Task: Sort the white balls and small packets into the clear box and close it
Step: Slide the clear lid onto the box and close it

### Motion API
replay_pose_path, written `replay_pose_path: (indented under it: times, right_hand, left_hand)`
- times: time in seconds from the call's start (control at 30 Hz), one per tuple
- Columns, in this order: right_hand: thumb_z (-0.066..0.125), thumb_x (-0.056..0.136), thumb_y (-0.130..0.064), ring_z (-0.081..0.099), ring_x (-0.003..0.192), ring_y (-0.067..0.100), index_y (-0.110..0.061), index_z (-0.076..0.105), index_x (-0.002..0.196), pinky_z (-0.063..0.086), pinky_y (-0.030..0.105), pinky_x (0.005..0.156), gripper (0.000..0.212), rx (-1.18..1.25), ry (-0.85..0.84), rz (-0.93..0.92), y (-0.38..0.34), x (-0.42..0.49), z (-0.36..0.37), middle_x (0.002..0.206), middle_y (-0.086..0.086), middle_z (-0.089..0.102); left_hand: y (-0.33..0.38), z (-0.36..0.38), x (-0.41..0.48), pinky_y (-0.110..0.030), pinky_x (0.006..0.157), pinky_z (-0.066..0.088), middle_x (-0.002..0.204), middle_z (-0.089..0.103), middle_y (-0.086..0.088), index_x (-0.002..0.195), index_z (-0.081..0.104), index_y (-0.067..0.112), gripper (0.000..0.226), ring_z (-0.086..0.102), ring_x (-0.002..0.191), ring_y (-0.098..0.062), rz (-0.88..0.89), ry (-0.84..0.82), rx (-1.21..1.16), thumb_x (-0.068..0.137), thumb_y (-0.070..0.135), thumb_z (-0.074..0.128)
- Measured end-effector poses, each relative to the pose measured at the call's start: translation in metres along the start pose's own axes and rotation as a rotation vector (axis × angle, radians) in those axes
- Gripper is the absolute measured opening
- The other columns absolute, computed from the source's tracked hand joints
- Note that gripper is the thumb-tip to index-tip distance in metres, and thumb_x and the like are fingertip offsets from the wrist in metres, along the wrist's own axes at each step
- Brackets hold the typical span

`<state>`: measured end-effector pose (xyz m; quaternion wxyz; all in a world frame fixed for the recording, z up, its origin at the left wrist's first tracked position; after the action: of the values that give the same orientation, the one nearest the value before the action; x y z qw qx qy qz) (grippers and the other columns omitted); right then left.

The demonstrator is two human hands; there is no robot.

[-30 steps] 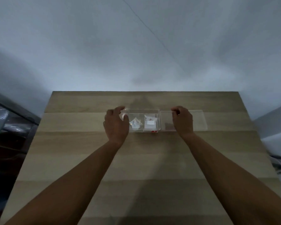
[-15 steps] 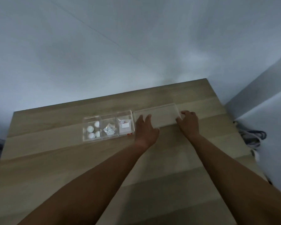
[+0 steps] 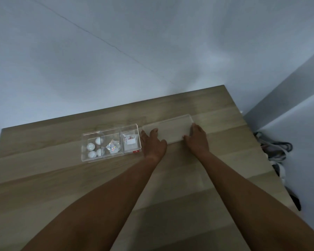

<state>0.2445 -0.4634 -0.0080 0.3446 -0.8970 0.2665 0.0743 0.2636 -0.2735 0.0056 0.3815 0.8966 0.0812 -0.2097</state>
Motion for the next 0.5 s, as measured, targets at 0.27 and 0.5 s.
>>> replay_pose_path:
  times: [0.27, 0.5]
  right_hand:
    - [0.064, 0.086, -0.026, 0.044, 0.124, 0.041, 0.000, 0.041, 0.139, 0.035, 0.044, 0.109, 0.064, 0.239, 0.274, 0.119, 0.009, -0.005, -0.040, 0.137, 0.023, 0.042]
    - [0.067, 0.083, -0.024, 0.051, 0.113, 0.032, -0.005, 0.055, 0.128, 0.042, 0.035, 0.100, 0.051, 0.423, 0.324, 0.078, -0.035, -0.031, -0.034, 0.125, 0.017, 0.049]
  left_hand:
    - [0.024, -0.030, -0.019, -0.039, 0.114, 0.034, 0.141, 0.050, -0.012, 0.130, 0.057, 0.021, 0.049, 0.042, 0.135, -0.027, 0.184, 0.198, -0.195, 0.083, 0.009, 0.062]
    - [0.003, -0.094, -0.034, -0.043, 0.106, 0.045, 0.130, 0.059, -0.006, 0.126, 0.060, 0.014, 0.049, 0.054, 0.121, -0.022, 0.253, 0.419, -0.402, 0.080, -0.002, 0.063]
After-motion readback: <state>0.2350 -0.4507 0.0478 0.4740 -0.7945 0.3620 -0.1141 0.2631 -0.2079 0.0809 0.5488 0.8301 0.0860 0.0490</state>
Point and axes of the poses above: each hand's wrist, its own x-axis towards the middle knuckle, its own z-axis out of the palm, y = z × x, the point moved 7 cm from there along x, towards the middle knuckle
